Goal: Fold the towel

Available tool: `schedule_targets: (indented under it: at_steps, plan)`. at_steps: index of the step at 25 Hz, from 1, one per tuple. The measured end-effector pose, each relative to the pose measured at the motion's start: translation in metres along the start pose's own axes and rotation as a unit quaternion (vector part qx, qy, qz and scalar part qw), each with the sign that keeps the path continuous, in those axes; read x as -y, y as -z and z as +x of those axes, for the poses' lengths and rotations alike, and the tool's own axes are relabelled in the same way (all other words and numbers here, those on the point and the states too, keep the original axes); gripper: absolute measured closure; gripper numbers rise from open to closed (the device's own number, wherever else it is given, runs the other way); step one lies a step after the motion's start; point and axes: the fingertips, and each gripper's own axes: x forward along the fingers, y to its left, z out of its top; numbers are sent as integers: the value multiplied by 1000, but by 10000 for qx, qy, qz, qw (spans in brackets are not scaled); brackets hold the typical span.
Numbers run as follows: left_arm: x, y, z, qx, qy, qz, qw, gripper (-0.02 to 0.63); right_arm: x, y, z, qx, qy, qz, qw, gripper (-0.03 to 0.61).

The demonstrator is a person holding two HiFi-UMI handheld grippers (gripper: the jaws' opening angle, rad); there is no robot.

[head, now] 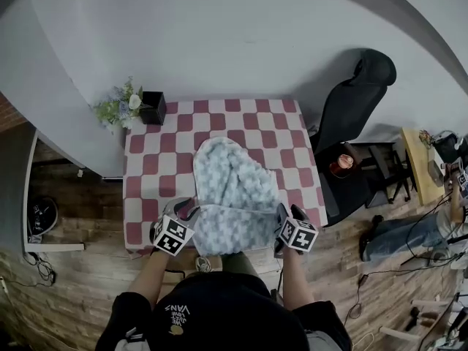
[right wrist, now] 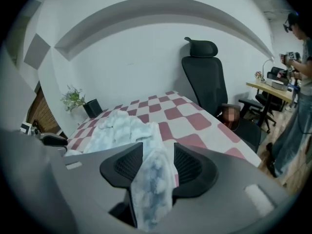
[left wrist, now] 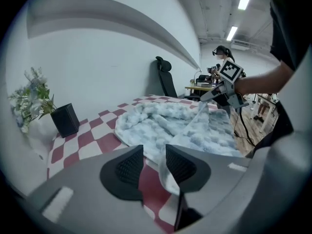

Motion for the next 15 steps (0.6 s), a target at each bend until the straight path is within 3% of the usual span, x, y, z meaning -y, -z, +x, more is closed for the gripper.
schedule_targets:
  at_steps: [5,10,12,15]
  plan:
    - [-34,-29,22,98,-210,-7,9997,476,-27,-34,21,218,-366,-496,9979,389]
    - [-64,-59,42,185,-409,84,9990,476,-41,-75,29,759,-590,-897,9913,390]
    - [-78,-69,50,200,-484,84,9986,476,-57,-80,35,683,-969,-1033,9876,390]
    - [-97,-80,67,160,-536,59,9984,473,-93,-65,50,186,-1619,-1423,9763,391]
